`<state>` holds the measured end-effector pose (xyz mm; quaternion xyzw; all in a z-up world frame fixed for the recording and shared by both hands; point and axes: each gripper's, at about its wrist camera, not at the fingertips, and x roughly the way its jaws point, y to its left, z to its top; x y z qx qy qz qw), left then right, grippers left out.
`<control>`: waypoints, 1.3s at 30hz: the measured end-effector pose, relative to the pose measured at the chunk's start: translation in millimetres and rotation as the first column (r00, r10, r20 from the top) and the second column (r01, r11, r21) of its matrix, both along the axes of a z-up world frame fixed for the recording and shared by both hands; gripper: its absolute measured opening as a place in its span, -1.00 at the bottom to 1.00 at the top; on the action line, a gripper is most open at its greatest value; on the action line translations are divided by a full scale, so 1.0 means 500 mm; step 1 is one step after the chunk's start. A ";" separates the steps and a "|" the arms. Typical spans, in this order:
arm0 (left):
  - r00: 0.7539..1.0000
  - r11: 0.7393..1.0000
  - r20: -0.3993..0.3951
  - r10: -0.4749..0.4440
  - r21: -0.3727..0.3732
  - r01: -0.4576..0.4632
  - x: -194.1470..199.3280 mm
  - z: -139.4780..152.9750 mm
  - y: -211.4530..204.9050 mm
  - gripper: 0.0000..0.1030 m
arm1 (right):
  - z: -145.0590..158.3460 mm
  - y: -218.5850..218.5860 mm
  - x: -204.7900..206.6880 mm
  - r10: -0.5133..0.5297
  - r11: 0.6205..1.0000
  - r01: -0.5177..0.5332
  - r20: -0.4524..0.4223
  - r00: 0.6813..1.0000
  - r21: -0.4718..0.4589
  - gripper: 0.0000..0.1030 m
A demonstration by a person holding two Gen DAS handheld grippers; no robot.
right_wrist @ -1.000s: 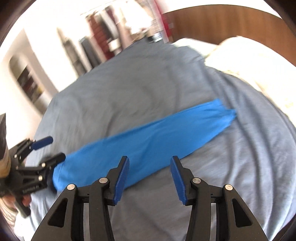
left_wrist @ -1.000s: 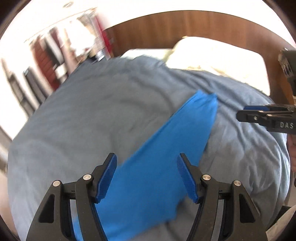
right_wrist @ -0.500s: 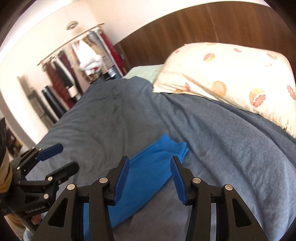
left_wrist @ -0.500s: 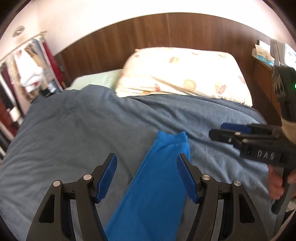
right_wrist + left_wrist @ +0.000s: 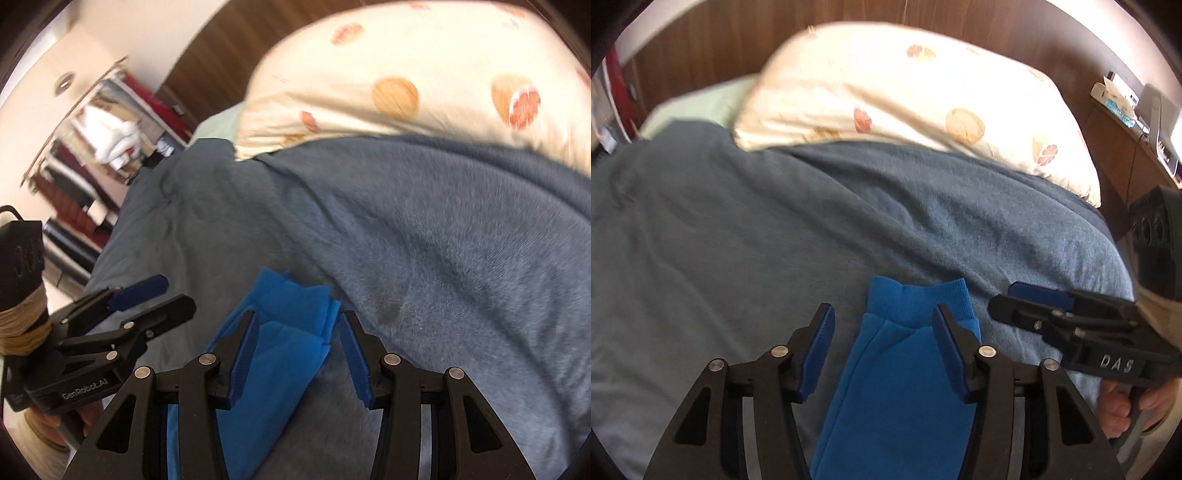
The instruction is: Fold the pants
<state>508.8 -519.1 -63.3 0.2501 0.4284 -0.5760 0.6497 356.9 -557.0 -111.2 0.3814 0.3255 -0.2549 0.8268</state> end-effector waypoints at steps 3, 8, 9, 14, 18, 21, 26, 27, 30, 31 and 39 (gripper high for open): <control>0.999 0.999 -0.047 -0.013 0.033 0.014 0.020 -0.039 -0.030 -0.14 | -0.029 -0.012 0.012 -0.018 0.999 0.018 -0.007 1.000 0.044 -0.11; 0.988 0.996 -0.145 -0.046 0.067 0.056 0.035 -0.093 -0.069 -0.29 | -0.066 -0.018 0.034 -0.013 0.998 0.015 -0.022 1.000 0.068 -0.17; 0.987 0.994 -0.151 -0.058 0.081 0.070 0.033 -0.105 -0.076 -0.30 | -0.072 -0.020 0.036 -0.015 0.997 0.017 -0.025 1.000 0.072 -0.18; 0.982 0.992 -0.175 -0.072 0.094 0.090 0.039 -0.141 -0.096 -0.34 | -0.102 -0.033 0.042 -0.033 0.992 0.035 -0.016 0.999 0.122 -0.26; 0.977 0.991 -0.201 -0.069 0.097 0.090 0.046 -0.157 -0.110 -0.34 | -0.116 -0.038 0.047 -0.040 0.991 0.043 -0.023 0.999 0.129 -0.26; 0.972 0.988 -0.220 -0.080 0.115 0.108 0.046 -0.173 -0.126 -0.34 | -0.120 -0.042 0.054 -0.037 0.991 0.040 -0.022 0.999 0.125 -0.28; 0.960 0.987 -0.274 -0.063 0.128 0.101 0.052 -0.196 -0.143 -0.43 | -0.137 -0.053 0.064 -0.024 0.989 0.027 -0.027 0.999 0.145 -0.48; 0.959 0.987 -0.277 -0.057 0.127 0.095 0.053 -0.196 -0.143 -0.52 | -0.140 -0.055 0.063 -0.019 0.988 0.022 -0.023 1.000 0.151 -0.51; 0.961 0.991 -0.272 -0.045 0.112 0.078 0.056 -0.181 -0.135 -0.75 | -0.138 -0.057 0.062 -0.008 0.989 0.012 -0.023 1.000 0.147 -0.62; 0.961 0.992 -0.274 -0.042 0.103 0.072 0.066 -0.174 -0.128 -0.76 | -0.132 -0.056 0.061 -0.007 0.990 0.010 -0.022 1.000 0.142 -0.65; 0.969 0.999 -0.243 -0.032 -0.031 0.025 0.087 -0.043 -0.034 -0.78 | -0.026 -0.012 0.060 0.036 0.999 -0.037 0.030 0.999 0.021 -0.68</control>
